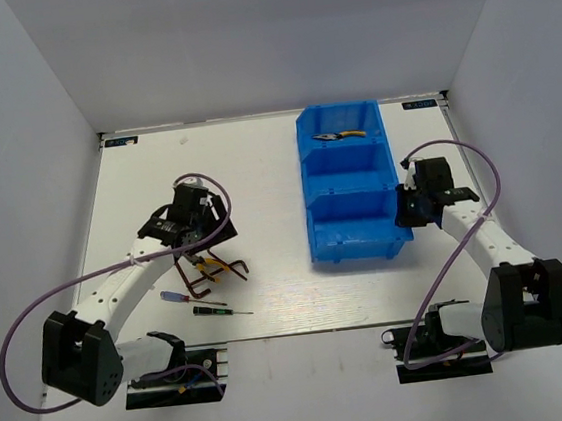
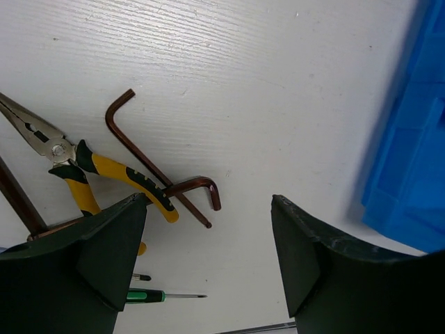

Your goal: Sort the tools into containers

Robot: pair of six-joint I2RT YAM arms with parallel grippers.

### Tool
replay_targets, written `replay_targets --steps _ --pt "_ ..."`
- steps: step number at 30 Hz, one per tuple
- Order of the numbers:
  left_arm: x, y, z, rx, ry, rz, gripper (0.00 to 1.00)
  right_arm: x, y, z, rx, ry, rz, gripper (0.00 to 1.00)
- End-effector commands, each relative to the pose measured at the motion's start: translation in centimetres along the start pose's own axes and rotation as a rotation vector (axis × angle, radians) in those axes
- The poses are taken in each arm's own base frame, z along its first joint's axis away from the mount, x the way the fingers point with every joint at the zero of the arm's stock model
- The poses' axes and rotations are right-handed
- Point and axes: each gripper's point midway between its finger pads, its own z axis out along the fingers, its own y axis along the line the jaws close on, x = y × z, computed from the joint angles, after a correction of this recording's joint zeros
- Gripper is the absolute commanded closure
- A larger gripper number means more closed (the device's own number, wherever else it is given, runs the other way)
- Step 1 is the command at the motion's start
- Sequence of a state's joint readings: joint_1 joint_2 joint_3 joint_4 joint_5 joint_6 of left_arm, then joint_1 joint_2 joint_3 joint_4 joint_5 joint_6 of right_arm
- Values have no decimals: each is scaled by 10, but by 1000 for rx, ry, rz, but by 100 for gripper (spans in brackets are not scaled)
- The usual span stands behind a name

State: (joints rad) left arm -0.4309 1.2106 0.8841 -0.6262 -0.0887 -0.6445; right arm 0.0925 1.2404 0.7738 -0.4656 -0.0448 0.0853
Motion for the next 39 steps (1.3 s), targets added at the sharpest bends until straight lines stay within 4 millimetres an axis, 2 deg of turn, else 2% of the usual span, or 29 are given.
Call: replay_targets --steps 1,5,10,11,13,14,15,16,18,22,24,26,29,30,31,32,33,34,39 --pt "-22 -15 -3 46 -55 4 18 55 0 -2 -70 185 -125 100" --pt "-22 -16 0 41 -48 16 18 60 0 -3 -76 195 -132 100" --pt "-24 -12 7 6 -47 17 18 56 4 -2 -77 209 -70 100" --pt "-24 -12 7 6 -47 17 18 49 6 -4 -87 199 -71 69" --pt "-19 -5 12 -31 -17 31 18 54 7 -8 -90 247 -68 46" --pt "-26 -3 9 -54 -40 30 18 46 7 -13 -89 234 -65 34" --pt "-18 6 12 -98 -6 37 18 44 11 -20 -109 244 -77 25" --pt "-26 9 9 -133 -25 28 18 35 12 -28 -113 205 -95 24" --pt "-23 18 8 -192 -4 9 18 26 16 -39 -132 175 -118 12" --pt "-13 31 1 -291 35 -80 18 17 13 -63 -109 105 -164 11" --pt "-5 38 -6 -332 53 -124 20 17 5 -72 -68 85 -187 12" --pt "0 36 -14 -338 51 -198 21 17 2 -76 -48 72 -196 13" --pt "24 42 -22 -359 103 -285 31 2 -5 -90 -3 -33 -227 23" --pt "32 46 -22 -363 118 -297 33 -5 -8 -91 10 -64 -241 31" --pt "38 47 -24 -366 130 -310 34 -7 -9 -91 16 -79 -242 57" --pt "45 50 -24 -373 143 -332 36 -14 -9 -90 19 -108 -251 73" --pt "46 52 -25 -371 141 -332 38 -19 -10 -88 21 -125 -257 94" --pt "46 52 -25 -371 141 -332 38 -21 -9 -86 15 -124 -259 98" --pt "63 70 -17 -447 167 -320 38 -32 -5 -70 -22 -97 -220 95"
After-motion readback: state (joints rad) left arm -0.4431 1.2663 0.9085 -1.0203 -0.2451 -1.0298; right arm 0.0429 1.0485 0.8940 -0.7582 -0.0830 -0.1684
